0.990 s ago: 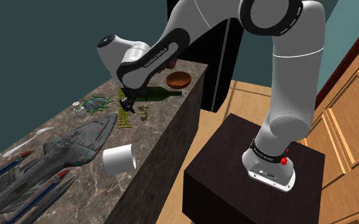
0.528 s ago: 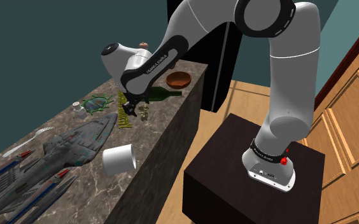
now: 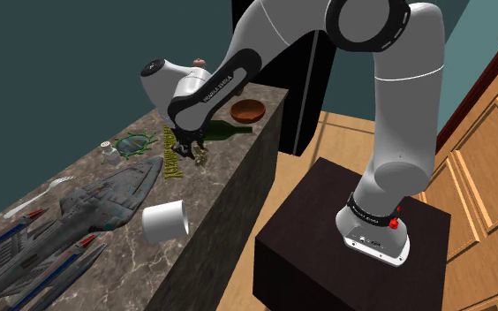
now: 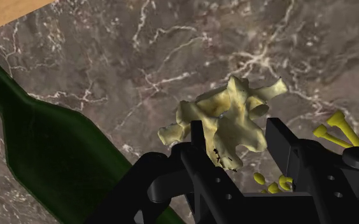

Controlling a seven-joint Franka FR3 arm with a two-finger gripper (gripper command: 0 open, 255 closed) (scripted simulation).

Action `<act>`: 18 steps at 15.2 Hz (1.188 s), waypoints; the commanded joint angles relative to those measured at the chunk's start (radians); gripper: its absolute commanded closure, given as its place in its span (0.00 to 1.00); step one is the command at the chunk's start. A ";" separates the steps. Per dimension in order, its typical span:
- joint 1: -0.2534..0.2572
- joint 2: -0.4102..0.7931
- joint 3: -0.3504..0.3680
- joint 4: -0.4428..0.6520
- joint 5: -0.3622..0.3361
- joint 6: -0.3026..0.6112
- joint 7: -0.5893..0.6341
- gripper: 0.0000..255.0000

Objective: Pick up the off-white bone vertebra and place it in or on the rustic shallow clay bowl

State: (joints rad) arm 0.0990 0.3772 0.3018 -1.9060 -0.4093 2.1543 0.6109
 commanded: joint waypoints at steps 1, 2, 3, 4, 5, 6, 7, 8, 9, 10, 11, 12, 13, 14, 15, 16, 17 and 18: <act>0.000 0.001 0.001 -0.002 0.001 -0.001 0.000 1.00; 0.000 0.001 0.000 -0.001 0.001 -0.001 0.000 1.00; 0.000 0.001 0.000 -0.002 0.001 0.000 -0.001 1.00; -0.001 0.000 0.000 -0.003 0.001 0.000 -0.001 1.00; 0.000 0.000 0.000 -0.003 0.001 0.000 -0.001 1.00; 0.000 0.001 0.000 -0.002 0.001 0.000 0.000 1.00; 0.000 0.002 0.000 -0.001 0.000 0.000 0.000 1.00; -0.001 -0.006 0.002 0.002 0.005 -0.010 -0.005 1.00; -0.002 -0.014 0.004 0.005 0.010 -0.020 -0.009 1.00; -0.003 -0.021 0.006 0.008 0.014 -0.030 -0.014 1.00; -0.004 -0.029 0.008 0.012 0.019 -0.040 -0.019 1.00; -0.005 -0.036 0.009 0.016 0.023 -0.050 -0.023 1.00; -0.005 -0.043 0.011 0.020 0.028 -0.060 -0.028 1.00; -0.006 -0.050 0.012 0.024 0.032 -0.070 -0.032 1.00; -0.007 -0.057 0.014 0.029 0.036 -0.081 -0.037 1.00; -0.008 -0.064 0.015 0.034 0.040 -0.091 -0.041 1.00; -0.008 -0.070 0.017 0.039 0.044 -0.102 -0.046 1.00; -0.009 -0.076 0.018 0.044 0.048 -0.112 -0.050 1.00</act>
State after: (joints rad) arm 0.0915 0.3063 0.3187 -1.8697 -0.3650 2.0541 0.5669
